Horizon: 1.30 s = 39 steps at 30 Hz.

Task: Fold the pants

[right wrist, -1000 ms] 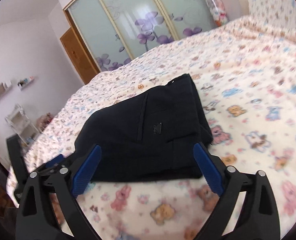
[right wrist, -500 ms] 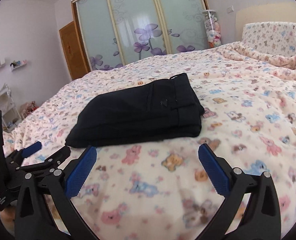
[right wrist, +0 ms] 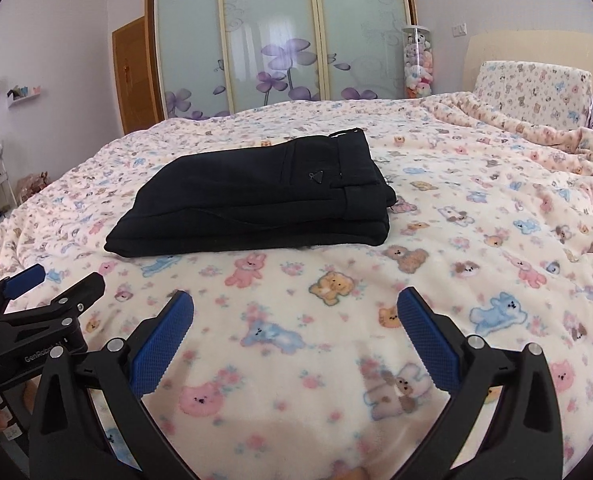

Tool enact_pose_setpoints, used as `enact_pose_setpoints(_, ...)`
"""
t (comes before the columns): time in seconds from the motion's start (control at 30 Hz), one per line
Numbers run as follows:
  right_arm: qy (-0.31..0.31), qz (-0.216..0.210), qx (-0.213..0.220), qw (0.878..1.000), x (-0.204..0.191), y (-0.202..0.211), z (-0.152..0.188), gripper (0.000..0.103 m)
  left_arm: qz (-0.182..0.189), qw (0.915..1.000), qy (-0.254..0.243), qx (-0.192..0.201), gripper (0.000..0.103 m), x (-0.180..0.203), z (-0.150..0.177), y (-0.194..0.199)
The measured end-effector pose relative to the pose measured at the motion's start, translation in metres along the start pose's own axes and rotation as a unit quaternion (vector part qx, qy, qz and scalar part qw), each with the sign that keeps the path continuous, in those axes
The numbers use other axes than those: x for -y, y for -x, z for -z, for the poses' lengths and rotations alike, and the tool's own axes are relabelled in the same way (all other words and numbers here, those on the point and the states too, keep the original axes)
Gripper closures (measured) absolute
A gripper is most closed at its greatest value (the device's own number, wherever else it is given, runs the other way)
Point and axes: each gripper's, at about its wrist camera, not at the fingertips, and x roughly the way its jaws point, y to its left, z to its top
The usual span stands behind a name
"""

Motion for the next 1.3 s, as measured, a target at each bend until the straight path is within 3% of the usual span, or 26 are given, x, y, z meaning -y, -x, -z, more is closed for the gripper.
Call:
enact_pose_setpoints(0.27,0.006,0.013,-0.002,1.0,-0.002,-0.003,0.002,0.001,-0.019,0.9997,-0.014,-0.008,0.002,0.004,0.004,-0.002)
enact_pose_setpoints(0.67,0.007,0.053,0.013,0.998,0.003,0.001,0.0,0.001,-0.009,0.9998,-0.008,-0.015,0.002,0.001,0.004,-0.005)
enact_pose_setpoints(1.3,0.029,0.035,0.011,0.999,-0.006,-0.001,0.001,0.001,-0.003,0.9999,0.003,-0.012,0.002,-0.005,0.003,-0.004)
